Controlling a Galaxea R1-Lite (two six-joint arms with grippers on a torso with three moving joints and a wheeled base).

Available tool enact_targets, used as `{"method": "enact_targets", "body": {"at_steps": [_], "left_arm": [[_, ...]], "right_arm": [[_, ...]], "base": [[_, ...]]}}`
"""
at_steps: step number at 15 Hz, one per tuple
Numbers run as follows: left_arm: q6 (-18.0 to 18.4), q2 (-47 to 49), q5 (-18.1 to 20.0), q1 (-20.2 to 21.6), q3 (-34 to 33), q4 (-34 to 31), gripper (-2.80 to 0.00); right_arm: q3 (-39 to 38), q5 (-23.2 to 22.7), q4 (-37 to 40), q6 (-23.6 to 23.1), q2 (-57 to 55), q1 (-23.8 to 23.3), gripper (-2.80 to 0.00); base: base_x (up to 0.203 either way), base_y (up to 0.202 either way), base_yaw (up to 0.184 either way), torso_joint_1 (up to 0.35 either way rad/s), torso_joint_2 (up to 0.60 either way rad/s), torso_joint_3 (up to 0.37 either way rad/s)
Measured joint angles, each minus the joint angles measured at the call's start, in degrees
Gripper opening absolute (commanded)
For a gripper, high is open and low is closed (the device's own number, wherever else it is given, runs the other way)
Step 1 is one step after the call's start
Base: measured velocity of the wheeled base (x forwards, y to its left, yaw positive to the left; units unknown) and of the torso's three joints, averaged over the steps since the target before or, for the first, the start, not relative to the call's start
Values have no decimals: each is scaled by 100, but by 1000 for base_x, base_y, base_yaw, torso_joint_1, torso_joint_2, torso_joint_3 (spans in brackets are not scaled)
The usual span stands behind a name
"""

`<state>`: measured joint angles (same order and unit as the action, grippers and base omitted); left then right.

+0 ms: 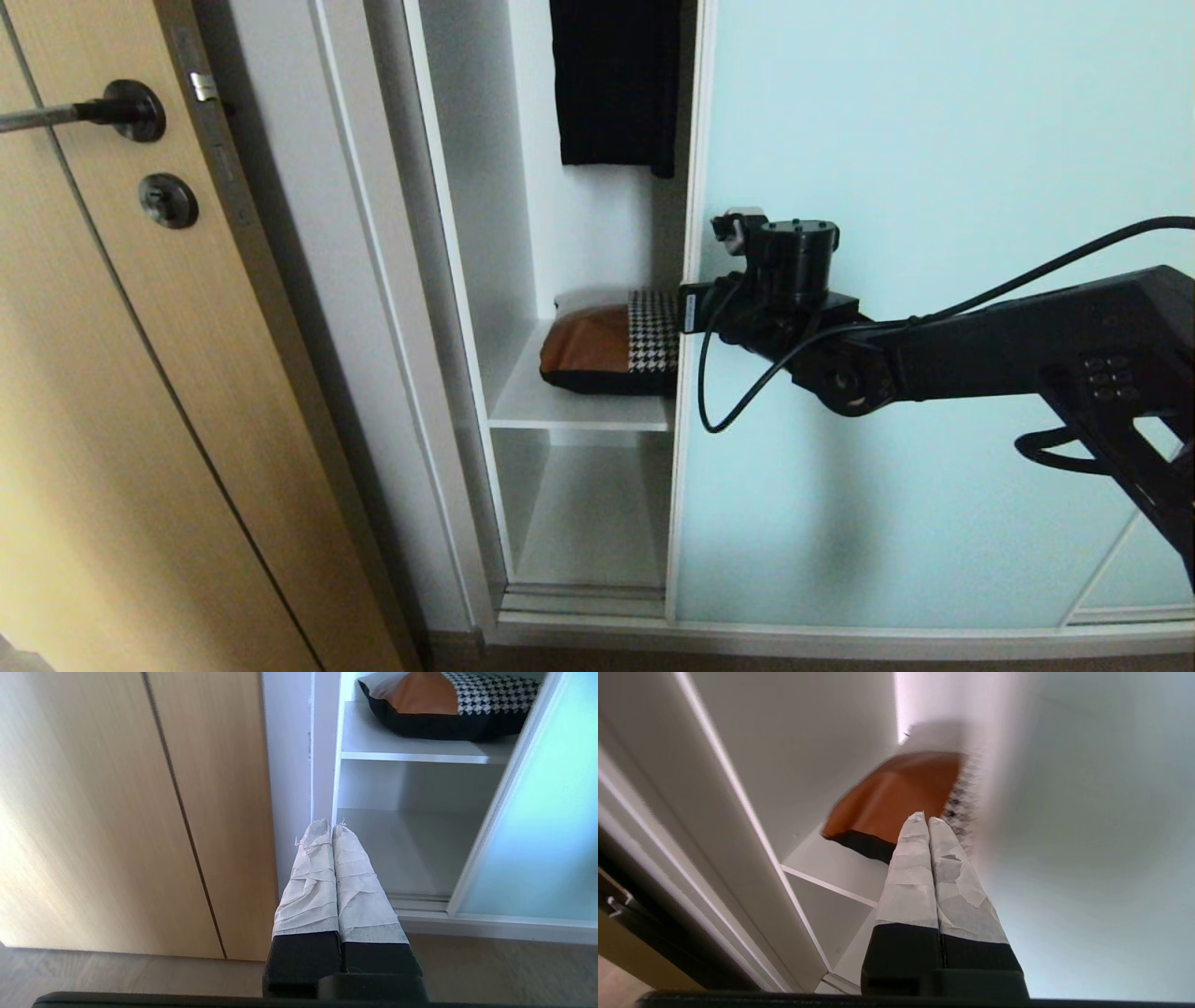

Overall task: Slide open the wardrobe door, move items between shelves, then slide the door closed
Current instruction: Close the door

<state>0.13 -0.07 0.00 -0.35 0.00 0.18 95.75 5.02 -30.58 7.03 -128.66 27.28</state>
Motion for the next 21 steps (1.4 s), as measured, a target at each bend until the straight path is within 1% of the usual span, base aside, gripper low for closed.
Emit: {"method": "enact_targets", "body": {"at_steps": [3, 6, 9, 12, 16, 19, 21], "left_arm": [[-2, 0, 0, 0, 0, -2, -280], [-4, 0, 0, 3, 0, 0, -280], [-2, 0, 0, -2, 0, 0, -280], [0, 0, 2, 2, 0, -3, -280], [0, 0, 2, 2, 0, -2, -280], [-2, 0, 0, 0, 0, -2, -280], [3, 0, 0, 0, 0, -3, -280]], "right_arm": [[-144, 4, 10, -3, 116, 227, -280], [-329, 30, -13, 14, 285, 216, -280], [-634, 169, -48, 23, 609, 189, -280], [-1157, 283, -73, 10, 1233, 89, -280], [-2439, 390, -37, -20, 2654, 15, -280], [-3833, 425, 45, -51, 4085, -12, -280], [-4746, 429, 242, -85, 5112, -185, -280]], "base": [[0, 0, 0, 0, 0, 0], [0, 0, 0, 0, 0, 0], [0, 0, 0, 0, 0, 0], [0, 0, 0, 0, 0, 0], [0, 0, 0, 0, 0, 0], [0, 0, 0, 0, 0, 0], [0, 0, 0, 0, 0, 0]]}}
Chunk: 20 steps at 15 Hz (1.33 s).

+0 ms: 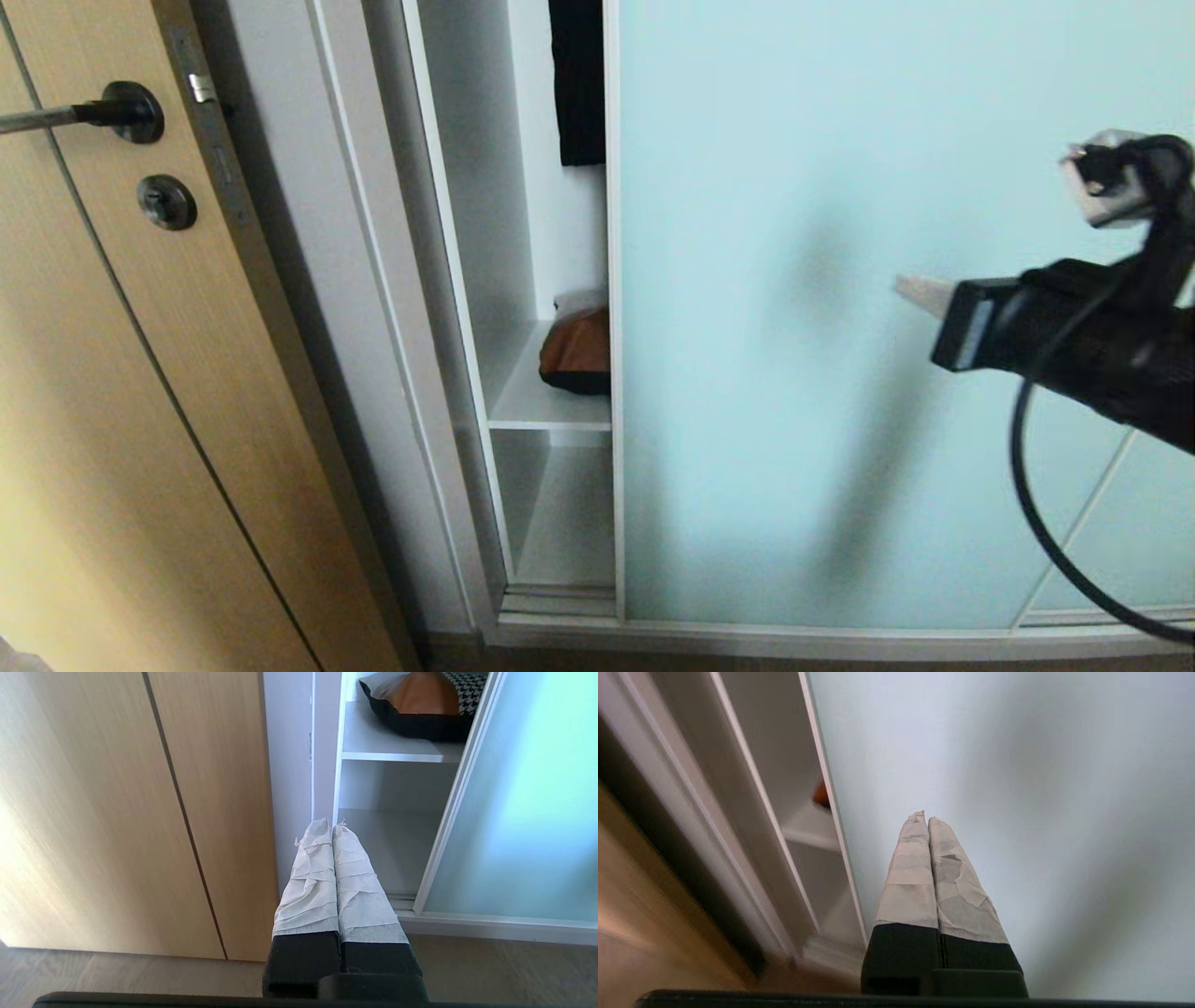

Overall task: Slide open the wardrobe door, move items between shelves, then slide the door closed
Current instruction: Close the door

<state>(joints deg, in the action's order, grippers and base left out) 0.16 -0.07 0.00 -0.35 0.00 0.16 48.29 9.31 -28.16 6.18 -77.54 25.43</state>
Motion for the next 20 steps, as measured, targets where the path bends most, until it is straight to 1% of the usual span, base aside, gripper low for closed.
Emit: {"method": "enact_targets", "body": {"at_steps": [2, 3, 6, 8, 11, 13, 15, 16, 18, 19, 20], "left_arm": [[-5, 0, 0, 0, 0, -1, -280], [-6, 0, 0, 2, 0, 0, -280], [-6, 0, 0, -2, 0, 0, -280], [-5, 0, 2, 2, 0, 0, -280], [-5, 0, 0, 2, 0, 3, -280], [-3, 0, 0, -2, 0, 0, -280], [-5, 0, 0, 2, 0, 4, -280], [-6, 0, 0, 2, 0, 0, -280], [-5, 0, 0, 2, 0, 0, -280], [-2, 0, 0, 0, 0, -2, -280], [-5, 0, -1, 0, 0, -2, -280]], "right_arm": [[-682, -74, 462, -19, 884, -361, -280], [-985, -181, 783, -70, 1357, -565, -280], [-1740, -661, 1709, -498, 2844, -1152, -280], [-2186, -854, 2281, -617, 3867, -1458, -280], [-2970, -974, 3009, -716, 5462, -1978, -280], [-3508, -1027, 3293, -761, 6430, -2269, -280], [-3979, -1063, 3550, -788, 7141, -2417, -280], [-4231, -1065, 3522, -789, 7354, -2462, -280], [-4630, -1054, 2982, -840, 7595, -2499, -280], [-4724, -1056, 2799, -927, 7660, -2514, -280], [-4770, -1051, 2774, -962, 7702, -2519, -280]], "base": [[0, 0, 0, 0, 0, 0], [0, 0, 0, 0, 0, 0], [0, 0, 0, 0, 0, 0], [0, 0, 0, 0, 0, 0], [0, 0, 0, 0, 0, 0], [0, 0, 0, 0, 0, 0], [0, 0, 0, 0, 0, 0], [0, 0, 0, 0, 0, 0], [0, 0, 0, 0, 0, 0], [0, 0, 0, 0, 0, 0], [0, 0, 0, 0, 0, 0]]}}
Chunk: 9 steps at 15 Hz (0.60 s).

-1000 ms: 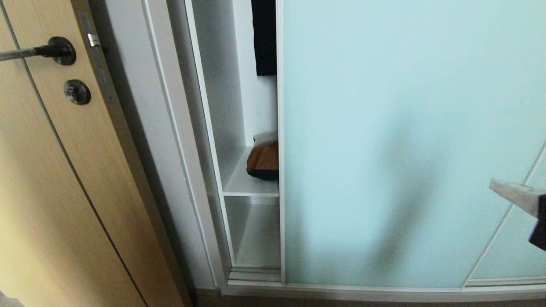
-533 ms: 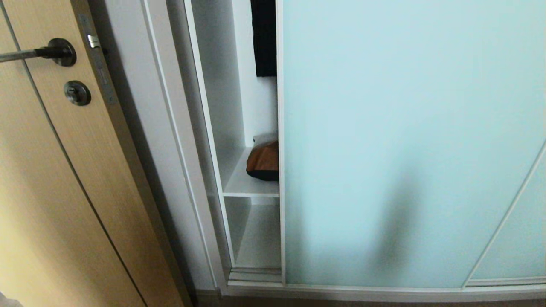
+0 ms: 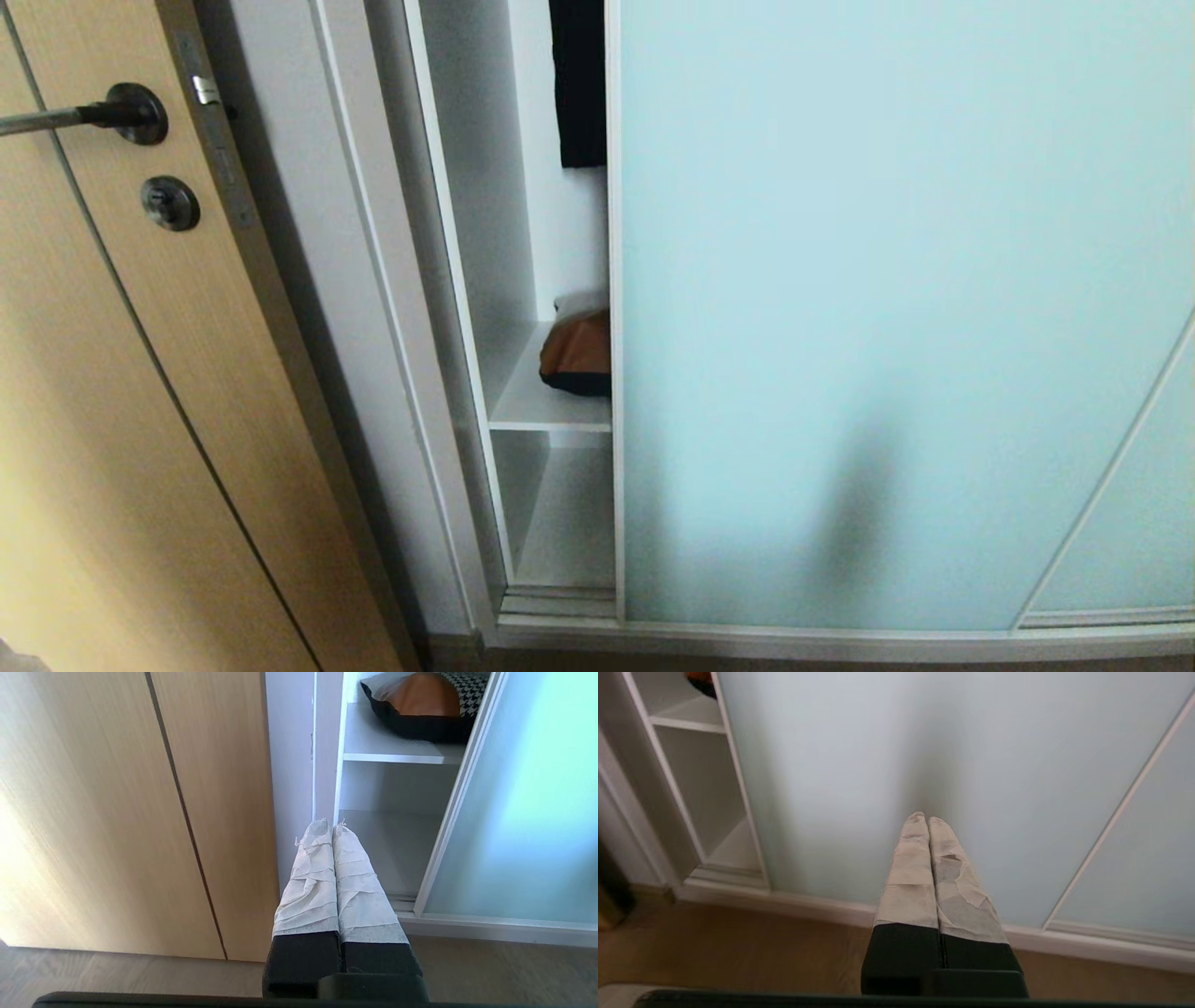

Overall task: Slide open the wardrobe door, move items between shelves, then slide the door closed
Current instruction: Close the door

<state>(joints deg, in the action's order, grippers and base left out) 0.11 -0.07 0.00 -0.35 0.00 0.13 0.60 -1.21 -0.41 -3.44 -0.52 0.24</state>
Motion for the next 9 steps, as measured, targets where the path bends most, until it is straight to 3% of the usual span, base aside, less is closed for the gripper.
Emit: {"method": "enact_targets", "body": {"at_steps": [9], "left_arm": [[0, 0, 0, 0, 0, 0, -280]], "right_arm": [[-60, -6, 19, 164, 74, 0, -280]], "base": [[0, 0, 0, 0, 0, 0]]}}
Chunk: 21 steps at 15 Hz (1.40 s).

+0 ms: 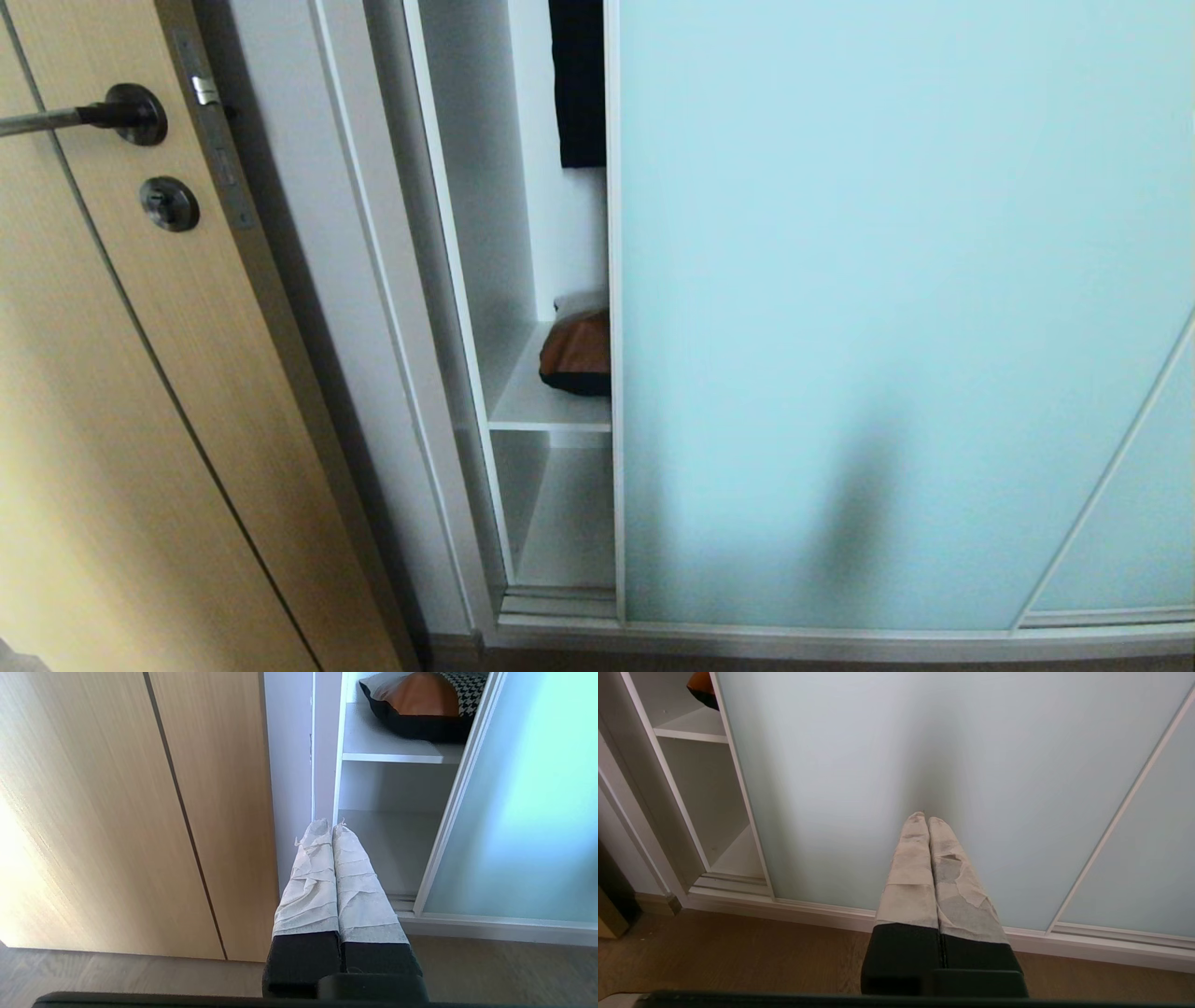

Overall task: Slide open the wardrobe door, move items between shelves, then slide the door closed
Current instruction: Close the door

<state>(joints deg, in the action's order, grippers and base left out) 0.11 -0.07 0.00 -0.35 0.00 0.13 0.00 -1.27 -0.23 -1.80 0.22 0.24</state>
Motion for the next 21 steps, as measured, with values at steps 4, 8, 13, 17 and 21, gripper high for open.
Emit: {"method": "enact_targets", "body": {"at_steps": [4, 8, 13, 17, 21], "left_arm": [[0, 0, 0, 0, 0, 2, -280], [0, 0, 0, 0, 0, 2, -280], [33, 0, -6, 0, 0, -2, -280], [27, 34, -10, 2, 253, -257, -280], [-28, 838, 233, -15, 1959, -473, -280]], "right_arm": [[0, 0, 1, 7, 2, 0, -280], [0, -2, 7, 7, 0, 0, -280], [0, -2, 4, 7, 0, 0, -280], [0, -4, 6, 7, 0, 0, -280], [0, -2, 9, 9, -1, 0, -280]], "base": [[0, 0, 0, 0, 0, 0], [0, 0, 0, 0, 0, 0], [0, 0, 0, 0, 0, 0], [0, 0, 0, 0, 0, 0], [0, 0, 0, 0, 0, 0]]}}
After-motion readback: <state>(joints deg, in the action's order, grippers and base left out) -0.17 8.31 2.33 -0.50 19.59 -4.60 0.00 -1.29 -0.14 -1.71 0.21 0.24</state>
